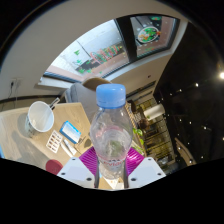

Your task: Pour water

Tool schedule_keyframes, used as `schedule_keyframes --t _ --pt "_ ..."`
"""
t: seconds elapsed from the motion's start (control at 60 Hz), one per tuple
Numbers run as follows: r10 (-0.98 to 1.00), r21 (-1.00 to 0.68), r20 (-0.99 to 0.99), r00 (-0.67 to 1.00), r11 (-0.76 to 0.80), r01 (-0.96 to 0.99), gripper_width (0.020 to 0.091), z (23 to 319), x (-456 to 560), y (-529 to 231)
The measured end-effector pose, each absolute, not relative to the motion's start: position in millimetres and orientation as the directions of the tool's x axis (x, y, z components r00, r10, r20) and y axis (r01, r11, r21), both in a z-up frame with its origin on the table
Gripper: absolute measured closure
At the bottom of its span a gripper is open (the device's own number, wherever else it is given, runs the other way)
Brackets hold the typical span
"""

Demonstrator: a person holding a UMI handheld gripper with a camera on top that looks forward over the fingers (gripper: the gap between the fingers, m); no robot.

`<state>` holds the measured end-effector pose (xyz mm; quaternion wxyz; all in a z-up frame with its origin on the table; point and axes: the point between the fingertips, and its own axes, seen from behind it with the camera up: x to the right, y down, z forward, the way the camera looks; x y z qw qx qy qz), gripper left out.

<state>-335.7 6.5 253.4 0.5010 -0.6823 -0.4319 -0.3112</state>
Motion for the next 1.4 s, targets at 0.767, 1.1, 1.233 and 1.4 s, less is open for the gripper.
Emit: schedule_keyframes --t 0.767,1.1,1.233,1.4 --pt "0.383 -0.834 -0.050 0.922 -0.524 0.173 0.0756 61 -328 -17" --pt "0.324 -0.826 -0.063 0.944 -0.548 0.133 0.0489 61 -318 -27" --pt "0.287 -0.810 -0.053 0.956 -0.572 0.126 0.0259 84 -307 -42" --pt "0.205 -0.789 -0.033 0.978 -0.606 0.101 0.0250 134 -287 -94"
